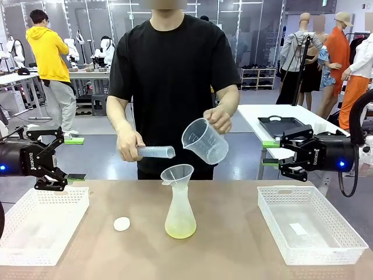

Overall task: Prepare the solutions needed for the experiment.
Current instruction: Once the solution is in the Big flask , pick up the Plastic Funnel and place it back into the right Organizing basket.

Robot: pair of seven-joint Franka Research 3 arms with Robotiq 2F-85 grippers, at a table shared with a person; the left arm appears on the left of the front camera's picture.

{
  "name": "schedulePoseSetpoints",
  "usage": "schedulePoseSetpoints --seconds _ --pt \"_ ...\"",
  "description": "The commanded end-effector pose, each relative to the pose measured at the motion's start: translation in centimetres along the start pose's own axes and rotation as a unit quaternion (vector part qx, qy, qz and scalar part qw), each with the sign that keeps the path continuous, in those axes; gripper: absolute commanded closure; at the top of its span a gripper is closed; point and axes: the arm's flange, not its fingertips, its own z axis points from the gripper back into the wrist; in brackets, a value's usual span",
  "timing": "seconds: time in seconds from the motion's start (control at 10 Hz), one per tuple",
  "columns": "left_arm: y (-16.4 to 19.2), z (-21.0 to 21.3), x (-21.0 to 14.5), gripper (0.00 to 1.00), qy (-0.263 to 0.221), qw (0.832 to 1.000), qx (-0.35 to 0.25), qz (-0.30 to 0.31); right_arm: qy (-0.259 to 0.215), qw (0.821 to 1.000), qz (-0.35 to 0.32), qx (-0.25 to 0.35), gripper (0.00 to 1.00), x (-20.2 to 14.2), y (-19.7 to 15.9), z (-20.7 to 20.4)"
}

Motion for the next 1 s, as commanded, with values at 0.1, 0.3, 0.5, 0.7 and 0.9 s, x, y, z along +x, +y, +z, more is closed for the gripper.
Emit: schedulePoseSetpoints --seconds 0.1,0.3,0.5,0.7,0.9 --pt "-0.32 -0.15 -0.05 0.00 -0.001 1.000 -0.009 0.004 -0.002 1.000 0.001 0.003 0.52 -0.29 0.11 -0.06" --pt "-0.32 -0.15 -0.05 0.00 -0.001 1.000 -0.009 0.004 -0.002 1.000 0.001 0.003 0.52 -0.29 0.11 -0.06" --pt "-0.32 -0.15 -0.05 0.00 -0.001 1.000 -0.009 0.004 -0.002 1.000 0.001 0.003 0.52 -0.29 0.11 -0.06" --pt "-0.32 -0.15 -0.05 0.00 -0.001 1.000 -0.009 0.004 -0.002 1.000 0.001 0.003 0.52 -0.29 0.11 -0.06" --pt "-0.32 -0.15 -0.05 0.00 -0.001 1.000 -0.009 0.004 -0.002 1.000 0.001 0.003 0.52 -0.29 0.11 -0.06"
